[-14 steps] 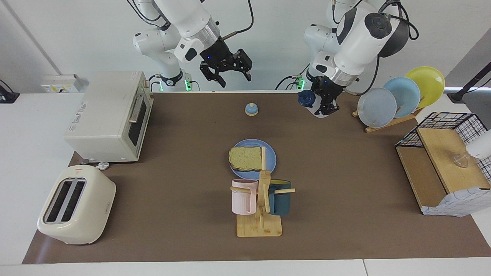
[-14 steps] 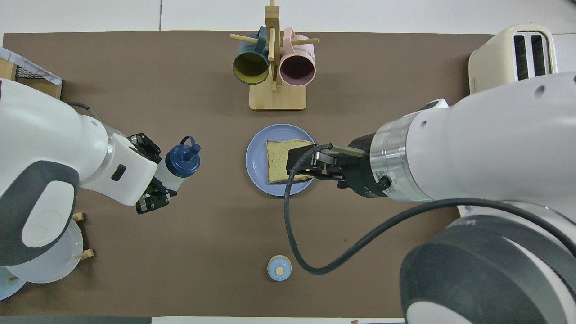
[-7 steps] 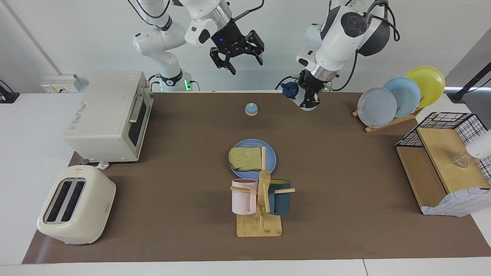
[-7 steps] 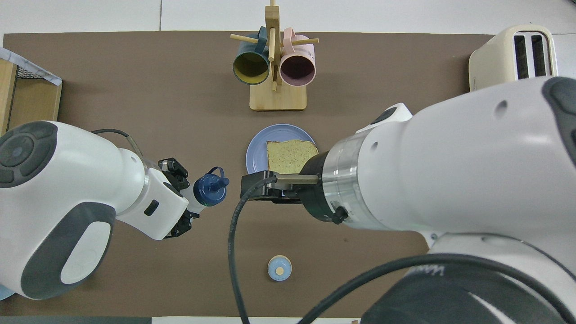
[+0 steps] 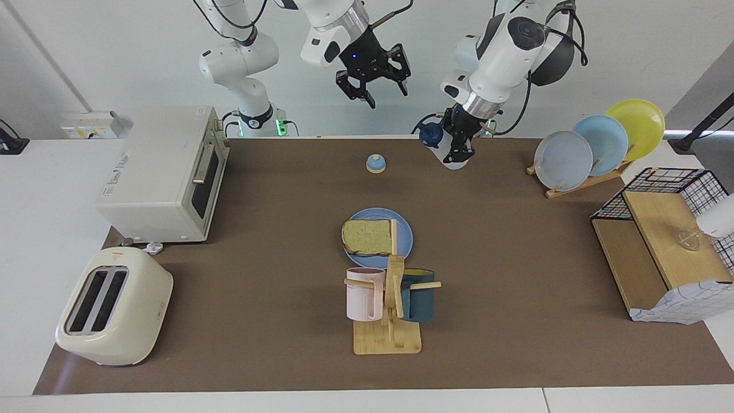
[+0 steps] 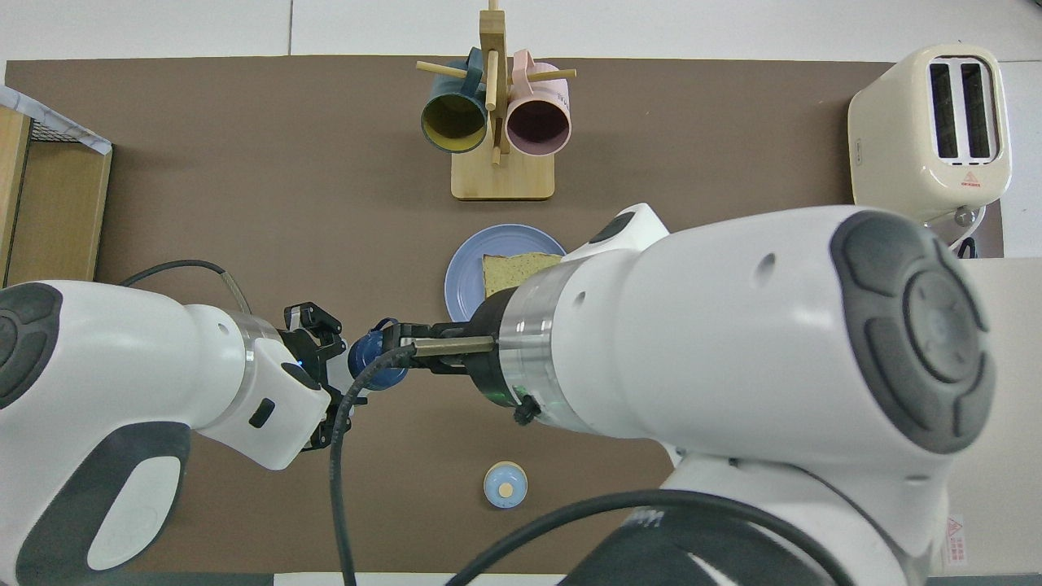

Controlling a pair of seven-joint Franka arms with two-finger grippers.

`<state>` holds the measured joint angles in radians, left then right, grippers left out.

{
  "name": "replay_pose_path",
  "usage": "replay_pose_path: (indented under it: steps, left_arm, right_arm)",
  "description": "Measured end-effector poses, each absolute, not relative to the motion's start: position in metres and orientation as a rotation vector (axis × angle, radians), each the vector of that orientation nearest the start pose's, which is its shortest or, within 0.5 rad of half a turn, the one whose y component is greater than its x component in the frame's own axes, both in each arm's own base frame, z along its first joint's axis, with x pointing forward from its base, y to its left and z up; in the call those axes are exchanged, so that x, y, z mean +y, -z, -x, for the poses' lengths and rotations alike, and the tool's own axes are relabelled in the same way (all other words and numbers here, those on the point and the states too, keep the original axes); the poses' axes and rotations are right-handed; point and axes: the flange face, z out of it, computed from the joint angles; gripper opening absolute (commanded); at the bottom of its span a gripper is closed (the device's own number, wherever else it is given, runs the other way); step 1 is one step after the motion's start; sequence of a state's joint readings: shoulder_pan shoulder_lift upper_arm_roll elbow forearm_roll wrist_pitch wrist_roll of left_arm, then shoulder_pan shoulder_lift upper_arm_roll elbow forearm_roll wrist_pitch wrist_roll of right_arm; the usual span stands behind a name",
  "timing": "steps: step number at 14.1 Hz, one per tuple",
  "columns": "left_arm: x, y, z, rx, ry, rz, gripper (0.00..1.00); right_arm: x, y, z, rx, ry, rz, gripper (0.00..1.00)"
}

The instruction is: Put bread on plate and add seasoning

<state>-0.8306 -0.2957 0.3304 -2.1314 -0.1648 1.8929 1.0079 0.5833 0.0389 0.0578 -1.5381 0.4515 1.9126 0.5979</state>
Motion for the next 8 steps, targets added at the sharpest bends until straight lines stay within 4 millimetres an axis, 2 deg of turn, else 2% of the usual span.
replay_pose_path:
  steps: [3,8]
  left_arm:
    - [-0.230,-0.532,-0.416,2.257,0.180,2.521,0.00]
    - [-0.231,-0.529,-0.415,2.258,0.179,2.532,0.00]
  right_arm:
    - [0.402,-0.648,-0.456,0.018,0.018,2.589,0.56]
    - [0.403,-0.650,-0.456,0.015,0.024,2.588,0.45]
